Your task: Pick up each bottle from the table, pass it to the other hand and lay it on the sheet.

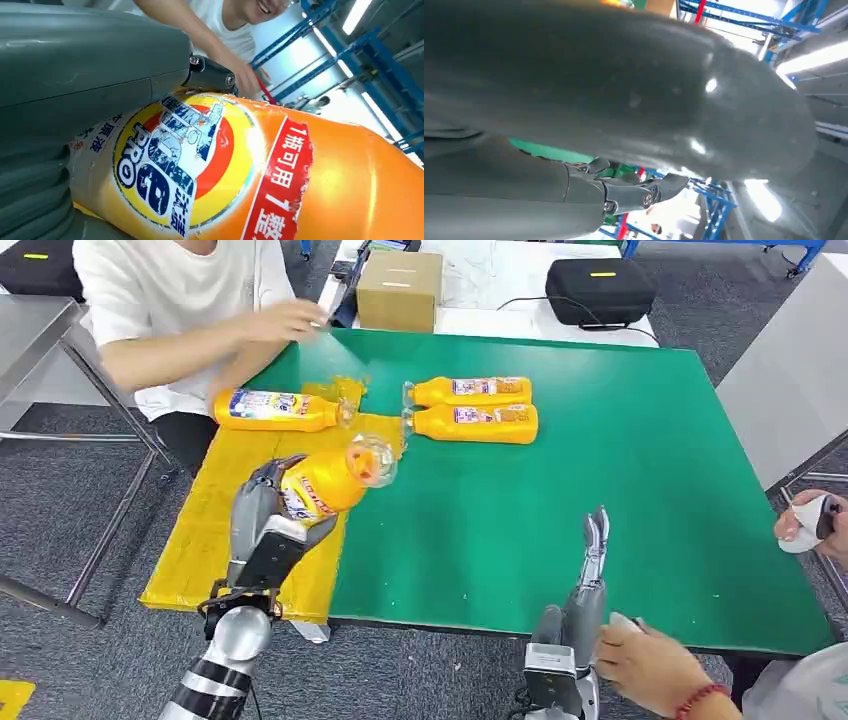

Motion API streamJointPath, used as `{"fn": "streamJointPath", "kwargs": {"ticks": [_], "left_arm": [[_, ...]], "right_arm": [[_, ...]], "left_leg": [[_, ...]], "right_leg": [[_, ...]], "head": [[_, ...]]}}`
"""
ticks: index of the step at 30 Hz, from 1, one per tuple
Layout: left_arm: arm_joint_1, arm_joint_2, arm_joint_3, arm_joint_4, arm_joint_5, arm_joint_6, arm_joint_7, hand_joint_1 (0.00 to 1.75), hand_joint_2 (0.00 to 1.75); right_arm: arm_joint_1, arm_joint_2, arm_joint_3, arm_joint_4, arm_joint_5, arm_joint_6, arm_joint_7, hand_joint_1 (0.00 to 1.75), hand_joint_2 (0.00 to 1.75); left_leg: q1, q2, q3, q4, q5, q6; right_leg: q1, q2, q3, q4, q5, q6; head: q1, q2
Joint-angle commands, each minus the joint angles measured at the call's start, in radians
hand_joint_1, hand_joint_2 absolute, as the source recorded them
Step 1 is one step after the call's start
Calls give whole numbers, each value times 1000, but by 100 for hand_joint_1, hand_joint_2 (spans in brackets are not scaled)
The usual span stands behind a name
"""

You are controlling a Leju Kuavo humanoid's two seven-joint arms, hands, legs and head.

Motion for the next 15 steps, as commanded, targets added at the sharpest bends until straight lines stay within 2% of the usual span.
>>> {"fn": "streamJointPath", "kwargs": {"ticks": [1,5,8,11,15], "left_arm": [[-212,49,-97,415,-361,-29,158,175,175],[-248,36,-89,572,-429,-50,210,175,175],[-294,37,-73,722,-518,12,293,175,175],[-344,40,-65,881,-602,9,365,175,175],[-362,40,-52,921,-604,9,360,175,175]], "right_arm": [[-48,-4,8,78,-115,104,-1,0,175],[-49,13,6,80,-156,171,-1,0,175],[-57,31,5,112,-153,227,-1,0,175],[-47,37,11,105,-180,261,-1,0,175],[-53,41,5,117,-180,272,-1,0,175]], "left_leg": [[0,-2,3,-1,1,-1],[0,-1,5,-2,0,-2],[0,-1,5,-2,1,-2],[1,-1,7,-2,0,-2],[1,0,4,-1,0,-2]], "right_leg": [[0,-2,3,-1,0,-1],[0,-1,5,-1,0,-2],[1,-1,6,-2,0,-2],[1,0,7,-1,-1,-2],[1,0,4,0,0,-2]], "head": [[0,0],[0,0],[0,0],[0,0],[0,0]]}}
